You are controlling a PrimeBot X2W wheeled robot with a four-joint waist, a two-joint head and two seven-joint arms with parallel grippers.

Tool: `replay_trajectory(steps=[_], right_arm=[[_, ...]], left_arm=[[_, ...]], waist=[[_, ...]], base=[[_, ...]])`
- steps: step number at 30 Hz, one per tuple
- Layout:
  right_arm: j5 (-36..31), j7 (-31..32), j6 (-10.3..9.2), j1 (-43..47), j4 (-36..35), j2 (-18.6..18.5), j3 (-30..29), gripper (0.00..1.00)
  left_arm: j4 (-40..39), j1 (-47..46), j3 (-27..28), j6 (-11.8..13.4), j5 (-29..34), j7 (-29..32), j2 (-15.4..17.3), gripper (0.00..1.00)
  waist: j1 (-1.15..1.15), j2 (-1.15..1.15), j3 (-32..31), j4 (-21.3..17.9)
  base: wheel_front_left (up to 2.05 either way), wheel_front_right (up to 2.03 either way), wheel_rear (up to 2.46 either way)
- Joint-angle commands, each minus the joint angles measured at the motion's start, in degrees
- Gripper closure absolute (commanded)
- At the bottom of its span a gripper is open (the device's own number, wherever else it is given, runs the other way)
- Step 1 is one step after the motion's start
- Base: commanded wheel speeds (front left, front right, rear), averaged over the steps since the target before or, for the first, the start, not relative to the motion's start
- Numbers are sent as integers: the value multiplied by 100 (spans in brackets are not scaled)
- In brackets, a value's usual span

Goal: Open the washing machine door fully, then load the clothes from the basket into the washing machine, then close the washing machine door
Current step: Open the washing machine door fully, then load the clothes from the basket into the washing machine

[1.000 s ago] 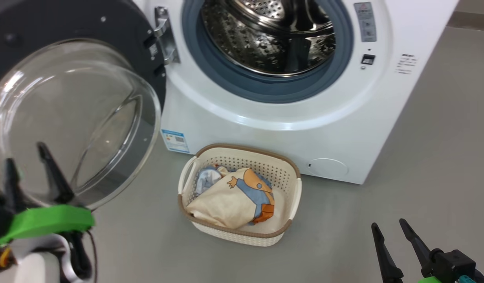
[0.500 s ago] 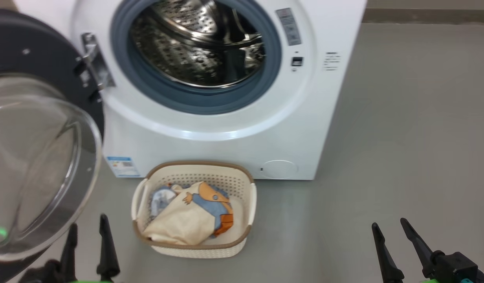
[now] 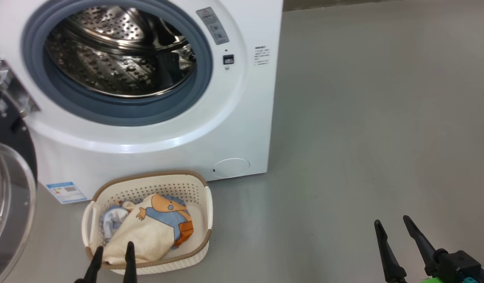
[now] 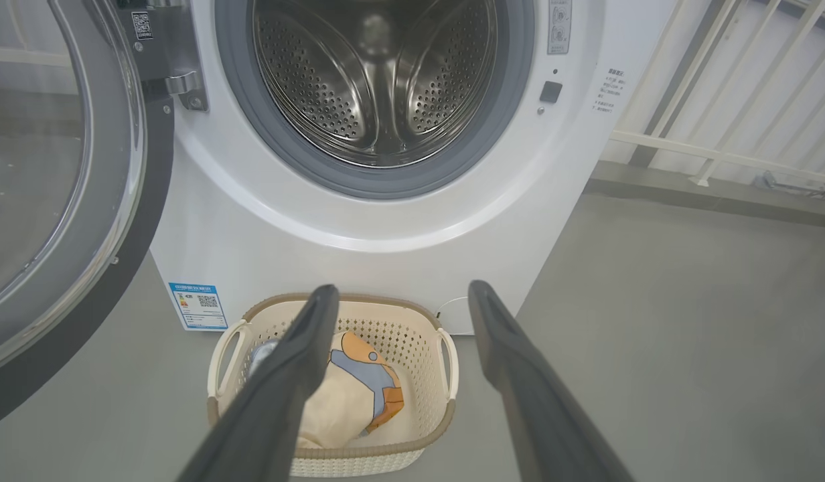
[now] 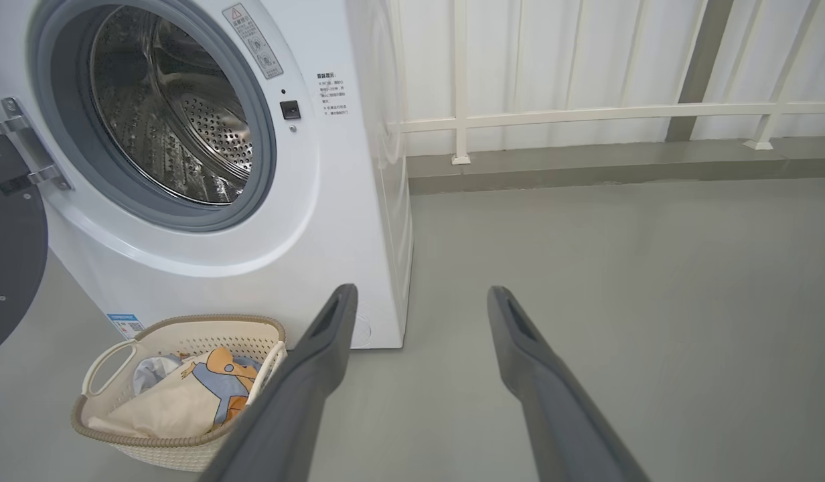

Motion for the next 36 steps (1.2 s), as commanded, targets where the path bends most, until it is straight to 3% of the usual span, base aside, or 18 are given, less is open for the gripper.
replay_trajectory(steps=[1, 36], right_arm=[[-48, -69, 9, -122, -139, -31, 99, 0], [-71, -69, 9, 24, -34, -35, 116, 0]], left_arm=[[-143, -20, 242, 64, 81, -36, 67, 0], [-251, 122, 308, 297, -117, -36, 67, 0]], waist=[[0, 0, -1, -144], [0, 0, -252, 497]], base=[[0, 0, 0], [0, 0, 0]])
